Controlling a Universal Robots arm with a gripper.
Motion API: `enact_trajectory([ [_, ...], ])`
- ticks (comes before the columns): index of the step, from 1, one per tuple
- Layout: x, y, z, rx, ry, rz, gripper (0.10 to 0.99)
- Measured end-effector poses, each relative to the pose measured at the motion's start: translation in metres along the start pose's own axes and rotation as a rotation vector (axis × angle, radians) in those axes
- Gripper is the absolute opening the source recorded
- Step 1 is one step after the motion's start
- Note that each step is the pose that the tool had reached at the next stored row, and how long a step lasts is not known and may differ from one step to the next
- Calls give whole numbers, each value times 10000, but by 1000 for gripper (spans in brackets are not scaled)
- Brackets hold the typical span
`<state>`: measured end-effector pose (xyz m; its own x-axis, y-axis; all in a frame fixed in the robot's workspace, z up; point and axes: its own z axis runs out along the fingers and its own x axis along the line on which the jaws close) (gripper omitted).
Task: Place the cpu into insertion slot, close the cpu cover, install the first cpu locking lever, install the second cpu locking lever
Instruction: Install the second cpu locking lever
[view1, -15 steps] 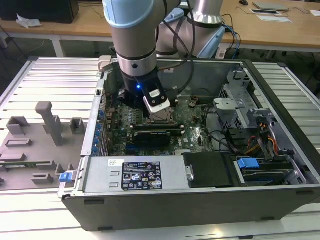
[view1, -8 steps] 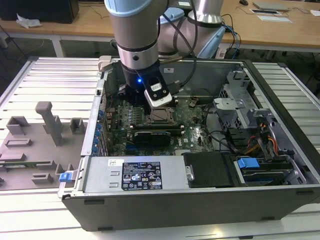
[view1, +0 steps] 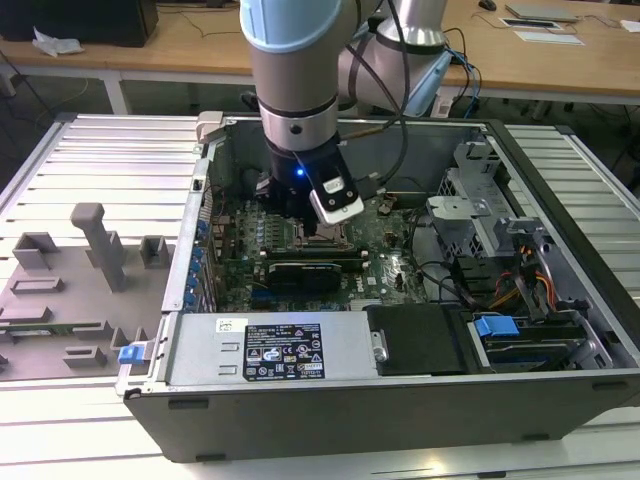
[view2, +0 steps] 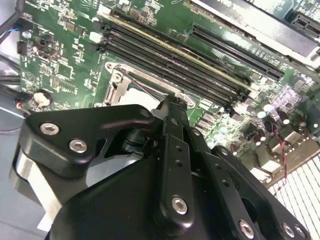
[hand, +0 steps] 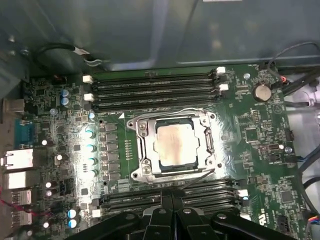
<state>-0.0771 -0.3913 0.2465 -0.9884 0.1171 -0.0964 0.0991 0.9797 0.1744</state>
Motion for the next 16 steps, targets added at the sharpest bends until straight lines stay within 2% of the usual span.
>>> enact_trajectory([
  [2,41,-9,39,-10,0,0,106],
  [4,133,-23,93,-34,2,5,106],
  [8,148,-43,199,-56,4,6,106],
  [12,178,-54,243,-98,9,12,106],
  [16,208,-61,280,-222,21,26,106],
])
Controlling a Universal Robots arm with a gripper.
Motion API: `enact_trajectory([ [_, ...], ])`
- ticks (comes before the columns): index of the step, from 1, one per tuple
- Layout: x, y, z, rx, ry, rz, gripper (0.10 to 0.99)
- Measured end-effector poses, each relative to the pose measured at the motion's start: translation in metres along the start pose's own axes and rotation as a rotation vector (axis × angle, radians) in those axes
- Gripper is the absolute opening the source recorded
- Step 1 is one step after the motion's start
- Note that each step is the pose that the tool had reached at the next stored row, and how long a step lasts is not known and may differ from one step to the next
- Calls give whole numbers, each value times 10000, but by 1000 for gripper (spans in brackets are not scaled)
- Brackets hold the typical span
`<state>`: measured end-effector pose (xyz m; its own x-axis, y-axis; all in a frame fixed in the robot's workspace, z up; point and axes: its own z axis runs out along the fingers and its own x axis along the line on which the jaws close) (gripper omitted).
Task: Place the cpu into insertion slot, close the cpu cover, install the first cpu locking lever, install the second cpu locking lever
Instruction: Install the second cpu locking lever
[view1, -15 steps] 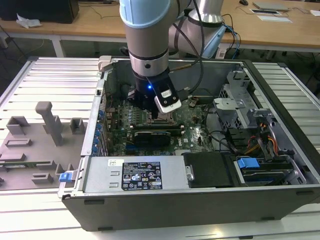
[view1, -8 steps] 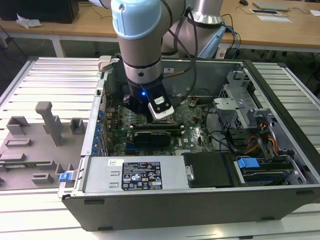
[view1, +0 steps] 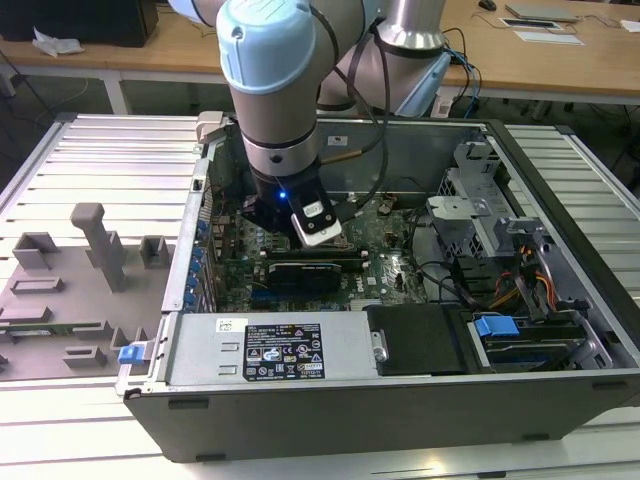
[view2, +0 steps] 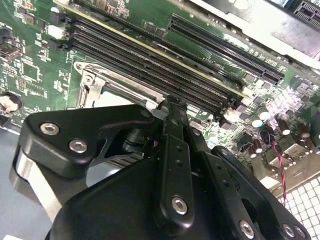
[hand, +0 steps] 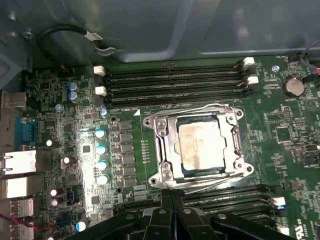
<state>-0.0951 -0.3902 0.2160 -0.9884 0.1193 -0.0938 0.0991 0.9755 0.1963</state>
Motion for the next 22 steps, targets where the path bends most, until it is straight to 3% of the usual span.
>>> enact_trajectory([
  [4,18,-8,63,-103,10,15,106],
  [8,59,3,147,-420,45,49,106],
  [14,82,13,171,-482,41,53,106],
  [18,82,12,165,-464,46,53,106],
  [21,75,27,91,-459,47,53,106],
  [22,69,39,29,-450,46,51,106],
])
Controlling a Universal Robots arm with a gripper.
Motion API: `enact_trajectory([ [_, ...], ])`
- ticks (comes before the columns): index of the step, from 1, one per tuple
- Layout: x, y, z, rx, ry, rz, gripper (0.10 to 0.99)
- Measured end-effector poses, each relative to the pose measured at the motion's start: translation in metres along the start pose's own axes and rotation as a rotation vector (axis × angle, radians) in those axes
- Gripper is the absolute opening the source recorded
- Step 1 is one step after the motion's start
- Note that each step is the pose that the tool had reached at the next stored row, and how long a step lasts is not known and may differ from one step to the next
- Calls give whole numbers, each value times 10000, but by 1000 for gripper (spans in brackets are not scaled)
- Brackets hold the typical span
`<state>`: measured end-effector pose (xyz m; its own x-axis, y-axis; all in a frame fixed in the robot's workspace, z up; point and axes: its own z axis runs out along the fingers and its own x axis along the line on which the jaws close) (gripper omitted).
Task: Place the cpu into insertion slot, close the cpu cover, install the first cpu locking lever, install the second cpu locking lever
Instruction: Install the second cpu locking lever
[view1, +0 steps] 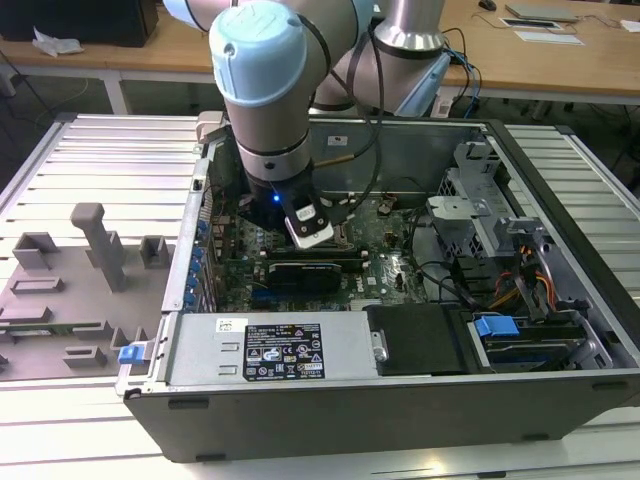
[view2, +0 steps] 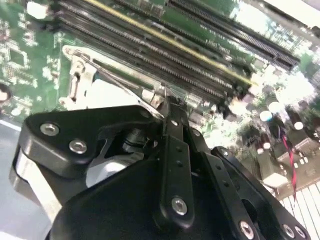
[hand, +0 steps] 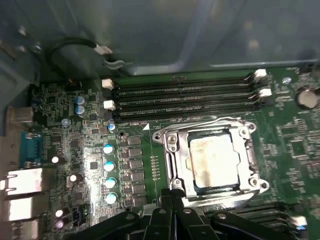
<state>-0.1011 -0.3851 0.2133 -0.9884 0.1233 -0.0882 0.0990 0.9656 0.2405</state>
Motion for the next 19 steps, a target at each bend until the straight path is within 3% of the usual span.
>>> enact_trajectory([
  [1,-4,11,-43,7,-2,-1,106],
  [4,-28,74,-296,109,-12,-11,106],
  [5,-36,95,-378,177,-21,-14,106],
  [7,-56,115,-451,415,-33,-9,106],
  [9,-88,122,-467,603,21,24,106],
  [11,-121,123,-465,678,75,66,106],
  [13,-149,117,-460,691,106,114,106],
  [19,-241,49,-340,708,116,253,106],
])
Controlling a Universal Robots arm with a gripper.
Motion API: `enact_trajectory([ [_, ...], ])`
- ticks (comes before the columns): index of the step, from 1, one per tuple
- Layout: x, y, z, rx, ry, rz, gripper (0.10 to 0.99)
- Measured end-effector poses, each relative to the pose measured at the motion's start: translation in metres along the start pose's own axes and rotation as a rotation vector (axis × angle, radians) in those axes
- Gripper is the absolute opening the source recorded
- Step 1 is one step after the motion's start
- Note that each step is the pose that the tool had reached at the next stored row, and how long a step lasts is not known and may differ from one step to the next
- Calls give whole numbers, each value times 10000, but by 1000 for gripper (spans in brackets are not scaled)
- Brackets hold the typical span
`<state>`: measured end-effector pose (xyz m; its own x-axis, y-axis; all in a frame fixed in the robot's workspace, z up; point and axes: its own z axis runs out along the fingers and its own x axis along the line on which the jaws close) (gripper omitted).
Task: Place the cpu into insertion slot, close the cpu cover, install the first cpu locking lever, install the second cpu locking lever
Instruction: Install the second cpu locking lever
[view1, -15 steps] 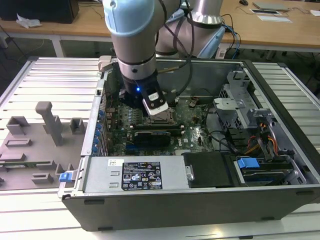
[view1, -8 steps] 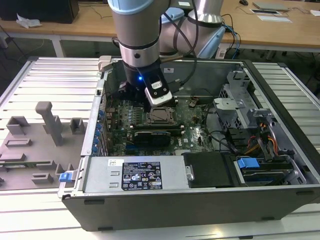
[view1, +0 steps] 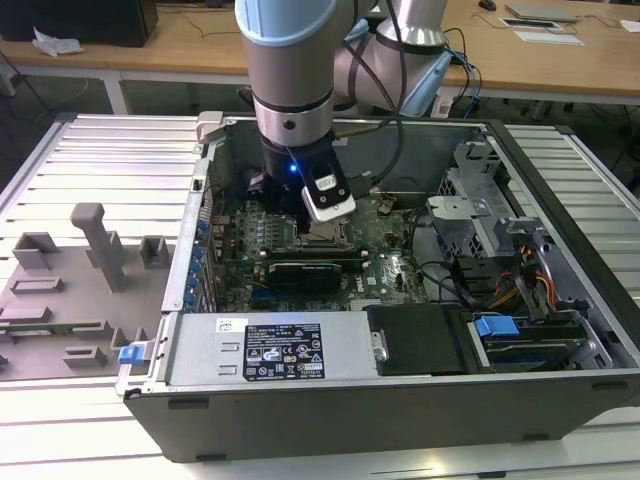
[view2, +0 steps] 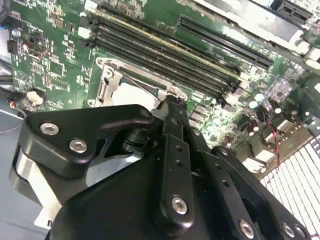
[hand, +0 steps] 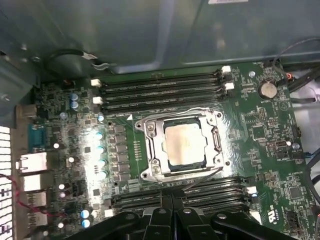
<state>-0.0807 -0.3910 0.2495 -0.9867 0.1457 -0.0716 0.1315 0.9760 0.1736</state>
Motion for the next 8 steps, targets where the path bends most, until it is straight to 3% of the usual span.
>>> enact_trajectory([
  [8,-20,-34,185,-2,0,81,106],
])
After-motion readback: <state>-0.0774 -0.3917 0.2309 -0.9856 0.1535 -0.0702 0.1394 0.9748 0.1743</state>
